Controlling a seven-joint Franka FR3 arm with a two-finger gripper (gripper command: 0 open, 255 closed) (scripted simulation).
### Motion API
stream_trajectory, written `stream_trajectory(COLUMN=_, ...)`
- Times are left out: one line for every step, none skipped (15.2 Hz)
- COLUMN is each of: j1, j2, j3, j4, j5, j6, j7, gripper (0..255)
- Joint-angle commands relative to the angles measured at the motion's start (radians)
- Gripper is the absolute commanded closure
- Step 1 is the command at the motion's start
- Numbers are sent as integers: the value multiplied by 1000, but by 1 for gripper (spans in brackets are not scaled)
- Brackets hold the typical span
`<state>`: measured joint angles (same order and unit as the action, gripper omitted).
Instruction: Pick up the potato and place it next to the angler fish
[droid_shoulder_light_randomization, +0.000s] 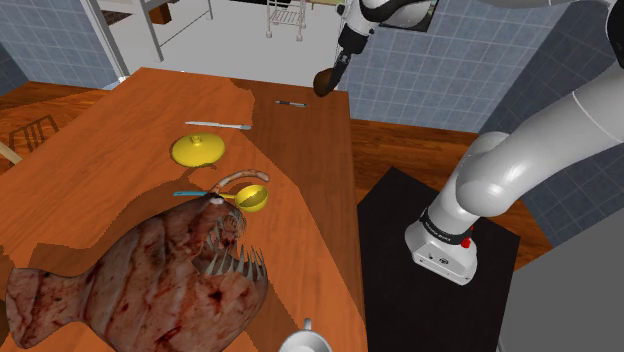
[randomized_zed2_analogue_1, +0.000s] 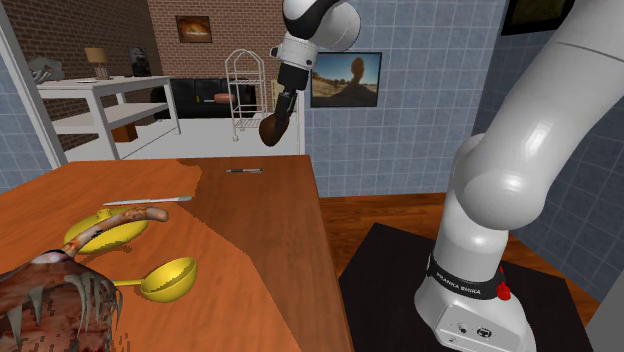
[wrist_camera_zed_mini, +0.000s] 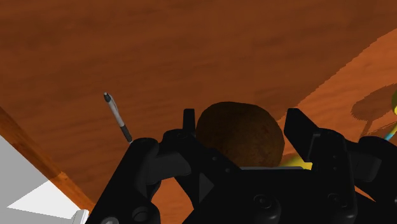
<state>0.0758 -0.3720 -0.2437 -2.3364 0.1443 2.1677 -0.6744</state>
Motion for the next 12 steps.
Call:
stream_trajectory(j1=-1, j2=-7, j3=3, j4=21, j5=-4, j6=-28, j7=8, gripper=255)
stream_trajectory(j1=-1, j2=-9, j3=4, j4=32, j5=-6, j6=-41, j7=11, gripper=255)
stream_trajectory(j1=-1, j2=-12, j3=5, j4=44, j5=-7, j6=-54, j7=14, gripper=255)
stream_trajectory(j1=-2, j2=-14, j3=5, j4=55, j5=-9, j6=-68, j7=17, gripper=255)
stream_trajectory(j1=-2, j2=-16, j3=6, j4=67, j5=-10, j6=-81, j7=20, gripper=255)
stream_trajectory(j1=-2, j2=-18, j3=7, j4=78, j5=-11, j6=-95, j7=23, gripper=255)
stream_trajectory(j1=-2, j2=-19, j3=8, j4=91, j5=-12, j6=-108, j7=26, gripper=255)
stream_trajectory(j1=-2, j2=-21, j3=8, j4=103, j5=-13, j6=-121, j7=28, gripper=255)
stream_trajectory(j1=-2, j2=-22, j3=9, j4=115, j5=-14, j6=-134, j7=31, gripper=255)
stream_trajectory(j1=-2, j2=-22, j3=10, j4=128, j5=-15, j6=-148, j7=34, gripper=255)
stream_trajectory(j1=-2, j2=-23, j3=10, j4=141, j5=-16, j6=-161, j7=36, gripper=255)
stream_trajectory(j1=-2, j2=-23, j3=11, j4=154, j5=-17, j6=-174, j7=39, gripper=255)
